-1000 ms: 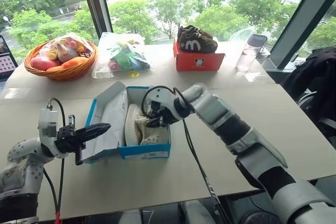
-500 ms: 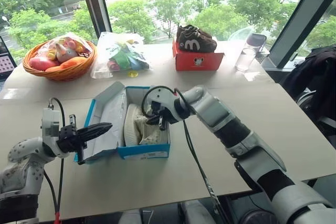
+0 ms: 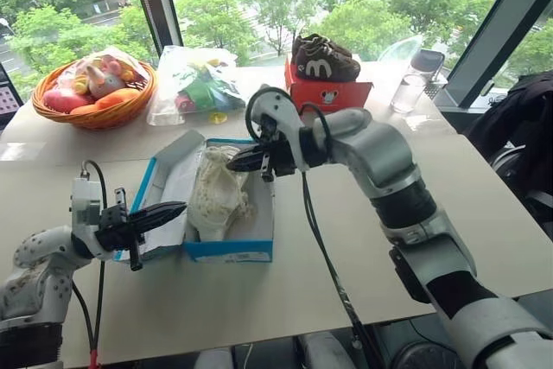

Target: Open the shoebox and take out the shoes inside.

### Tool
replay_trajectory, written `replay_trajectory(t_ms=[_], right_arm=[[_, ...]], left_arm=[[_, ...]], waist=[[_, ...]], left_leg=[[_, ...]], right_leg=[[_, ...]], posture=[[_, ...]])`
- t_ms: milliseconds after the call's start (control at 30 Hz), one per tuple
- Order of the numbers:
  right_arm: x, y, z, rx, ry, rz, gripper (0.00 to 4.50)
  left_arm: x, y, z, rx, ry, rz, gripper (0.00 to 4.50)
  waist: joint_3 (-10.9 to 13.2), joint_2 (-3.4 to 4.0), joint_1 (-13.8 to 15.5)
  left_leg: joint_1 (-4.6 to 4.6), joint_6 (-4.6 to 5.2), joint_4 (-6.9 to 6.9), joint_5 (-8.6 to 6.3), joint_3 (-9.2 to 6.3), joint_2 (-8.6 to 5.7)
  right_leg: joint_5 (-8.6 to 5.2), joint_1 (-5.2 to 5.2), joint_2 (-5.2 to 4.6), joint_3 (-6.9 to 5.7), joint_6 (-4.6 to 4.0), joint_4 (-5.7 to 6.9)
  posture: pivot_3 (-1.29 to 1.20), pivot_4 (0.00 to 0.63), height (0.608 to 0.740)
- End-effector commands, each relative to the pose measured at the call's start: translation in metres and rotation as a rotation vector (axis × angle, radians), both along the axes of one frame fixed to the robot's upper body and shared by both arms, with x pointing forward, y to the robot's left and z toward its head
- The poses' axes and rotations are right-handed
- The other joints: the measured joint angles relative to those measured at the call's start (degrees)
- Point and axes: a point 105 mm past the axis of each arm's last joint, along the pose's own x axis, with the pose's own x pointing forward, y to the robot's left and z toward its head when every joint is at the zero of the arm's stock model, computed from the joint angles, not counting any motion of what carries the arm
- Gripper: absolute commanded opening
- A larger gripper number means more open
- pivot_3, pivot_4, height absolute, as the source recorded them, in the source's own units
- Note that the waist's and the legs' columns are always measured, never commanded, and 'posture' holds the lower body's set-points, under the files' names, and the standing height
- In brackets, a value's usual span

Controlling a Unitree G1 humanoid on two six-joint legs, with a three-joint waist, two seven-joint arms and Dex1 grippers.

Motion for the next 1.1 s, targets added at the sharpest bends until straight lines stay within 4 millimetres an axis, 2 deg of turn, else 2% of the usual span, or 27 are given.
replay_trajectory(t_ms=[33, 233, 367, 500, 600, 700, 733, 800, 933, 1100], right_arm=[[0.002, -0.006, 0.027, 0.1, -0.033, -0.033, 0.01], [0.01, -0.021, 0.042, 0.146, -0.053, -0.096, 0.01], [0.019, -0.041, 0.052, 0.168, -0.071, -0.168, 0.01], [0.031, -0.075, 0.069, 0.208, -0.091, -0.287, 0.01], [0.035, -0.09, 0.075, 0.214, -0.106, -0.341, 0.01], [0.047, -0.133, 0.08, 0.21, -0.129, -0.505, 0.01], [0.052, -0.148, 0.079, 0.205, -0.128, -0.565, 0.01], [0.058, -0.163, 0.074, 0.188, -0.123, -0.629, 0.01], [0.068, -0.194, 0.04, 0.1, -0.076, -0.771, 0.01], [0.068, -0.218, -0.001, 0.007, -0.023, -0.861, 0.01]], left_arm=[[0.0, -0.003, 0.008, 0.018, -0.029, -0.017, 0.0], [0.002, -0.004, 0.008, 0.018, -0.027, -0.017, 0.0], [0.001, -0.003, 0.008, 0.017, -0.026, -0.018, 0.0], [0.0, -0.003, 0.009, 0.02, -0.031, -0.017, 0.0], [-0.002, -0.002, 0.01, 0.019, -0.036, -0.014, 0.0], [-0.003, 0.001, 0.015, 0.0, -0.06, 0.01, 0.0], [-0.002, 0.002, 0.017, -0.006, -0.069, 0.024, 0.0], [-0.001, 0.004, 0.019, -0.012, -0.08, 0.041, 0.0], [0.001, 0.007, 0.021, -0.031, -0.097, 0.074, 0.0], [0.003, 0.008, 0.02, -0.044, -0.106, 0.091, 0.0]], waist=[[0.0, 0.0, 0.0], [0.0, 0.0, 0.01], [0.0, 0.0, 0.03], [0.01, 0.01, 0.04], [0.01, 0.01, 0.16], [0.03, 0.02, 0.13], [0.03, 0.02, 0.16], [0.04, 0.03, 0.39], [0.04, 0.03, 0.36], [0.09, 0.11, 0.38]], left_leg=[[0.0, 0.0, 0.01, 0.0, 0.0, 0.0], [0.0, 0.0, -0.01, 0.0, 0.0, 0.0], [-0.03, 0.0, -0.01, 0.0, 0.0, -0.01], [-0.02, 0.0, 0.0, 0.0, 0.01, -0.01], [-0.02, 0.0, 0.0, 0.0, 0.01, -0.02], [-0.03, 0.0, -0.01, 0.0, 0.02, -0.01], [-0.04, 0.0, -0.01, 0.0, 0.03, -0.02], [-0.05, 0.0, -0.01, 0.0, 0.04, -0.03], [-0.05, 0.01, -0.04, 0.0, 0.07, -0.02], [-0.08, 0.01, -0.06, 0.0, 0.11, -0.04]], right_leg=[[0.0, 0.0, 0.0, 0.01, 0.0, 0.01], [0.0, -0.01, 0.0, 0.01, 0.0, 0.01], [0.0, -0.01, 0.0, 0.01, 0.0, -0.02], [0.0, -0.01, 0.0, 0.01, 0.0, -0.01], [0.0, 0.0, -0.01, 0.01, 0.0, -0.02], [0.0, -0.02, 0.0, 0.03, 0.0, -0.02], [0.0, -0.03, -0.01, 0.03, 0.0, -0.04], [0.0, -0.03, -0.03, 0.04, 0.0, -0.07], [0.0, -0.02, -0.03, 0.06, 0.01, -0.16], [0.05, 0.0, -0.04, 0.12, 0.08, -0.28]], posture=[[0.0, 0.15, 0.74], [0.0, 0.15, 0.74], [0.0, 0.15, 0.74], [0.0, 0.15, 0.74], [0.0, 0.15, 0.74], [0.0, 0.15, 0.74], [0.0, 0.15, 0.74], [0.0, 0.15, 0.74], [0.0, 0.15, 0.74], [0.0, 0.15, 0.74]])
